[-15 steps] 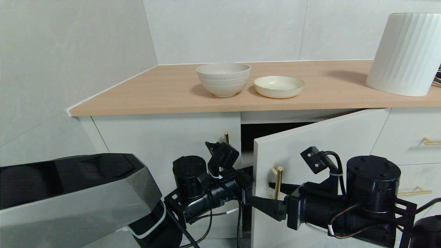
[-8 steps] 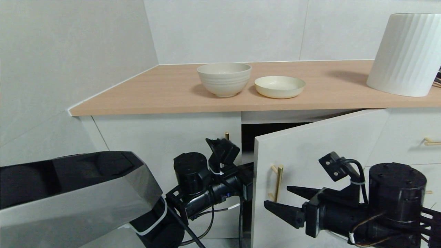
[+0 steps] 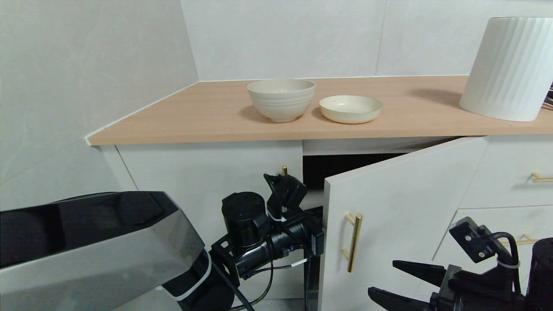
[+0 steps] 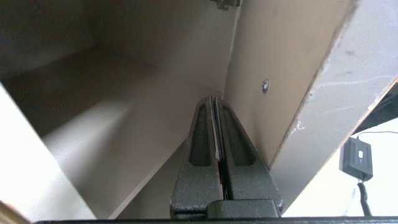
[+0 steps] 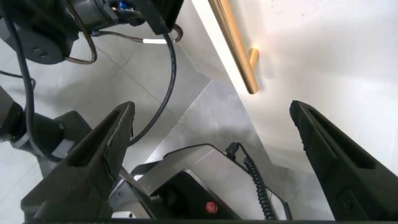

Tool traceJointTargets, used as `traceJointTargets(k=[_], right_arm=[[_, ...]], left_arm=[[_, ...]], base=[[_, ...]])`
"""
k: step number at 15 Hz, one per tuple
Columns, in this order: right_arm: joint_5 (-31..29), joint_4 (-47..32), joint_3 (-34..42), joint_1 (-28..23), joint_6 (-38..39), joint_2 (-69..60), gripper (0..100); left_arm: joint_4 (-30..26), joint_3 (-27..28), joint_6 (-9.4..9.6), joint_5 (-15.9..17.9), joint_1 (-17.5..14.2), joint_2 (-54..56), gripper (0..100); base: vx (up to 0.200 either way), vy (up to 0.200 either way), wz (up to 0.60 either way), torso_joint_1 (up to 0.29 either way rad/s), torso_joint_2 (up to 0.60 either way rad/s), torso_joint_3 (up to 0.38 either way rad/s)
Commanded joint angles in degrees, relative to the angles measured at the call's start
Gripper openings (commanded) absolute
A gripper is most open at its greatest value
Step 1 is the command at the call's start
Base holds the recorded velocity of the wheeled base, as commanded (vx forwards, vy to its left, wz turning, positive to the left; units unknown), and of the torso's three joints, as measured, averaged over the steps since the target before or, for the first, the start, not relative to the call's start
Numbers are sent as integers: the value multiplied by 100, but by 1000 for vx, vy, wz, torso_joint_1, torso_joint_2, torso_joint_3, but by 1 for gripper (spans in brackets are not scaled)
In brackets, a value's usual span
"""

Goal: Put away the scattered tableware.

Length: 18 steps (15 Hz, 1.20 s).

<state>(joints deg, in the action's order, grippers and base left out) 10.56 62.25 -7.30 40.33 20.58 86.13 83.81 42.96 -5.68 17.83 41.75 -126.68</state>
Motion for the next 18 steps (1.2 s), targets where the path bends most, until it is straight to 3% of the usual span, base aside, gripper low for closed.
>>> traceJointTargets(k=[1,7,11,18], right_arm=[[-10,7,45,2,-1,-105,100],[34,7,97,28,-1,-114,100],[263,7,141,28,8,-52,100],[289,7,185,116,8,-43,100]], left_arm=[[13,-33,-12,-8,17,12,0],[4,-33,-21,-34,43,39,0],[-5,-33,-21,-26,52,21,0],[-14,11,-12,-26,52,-32,0]], base=[[0,0,0,0,0,0],[0,0,0,0,0,0],[-200,0,0,2,2,0],[0,0,0,0,0,0]])
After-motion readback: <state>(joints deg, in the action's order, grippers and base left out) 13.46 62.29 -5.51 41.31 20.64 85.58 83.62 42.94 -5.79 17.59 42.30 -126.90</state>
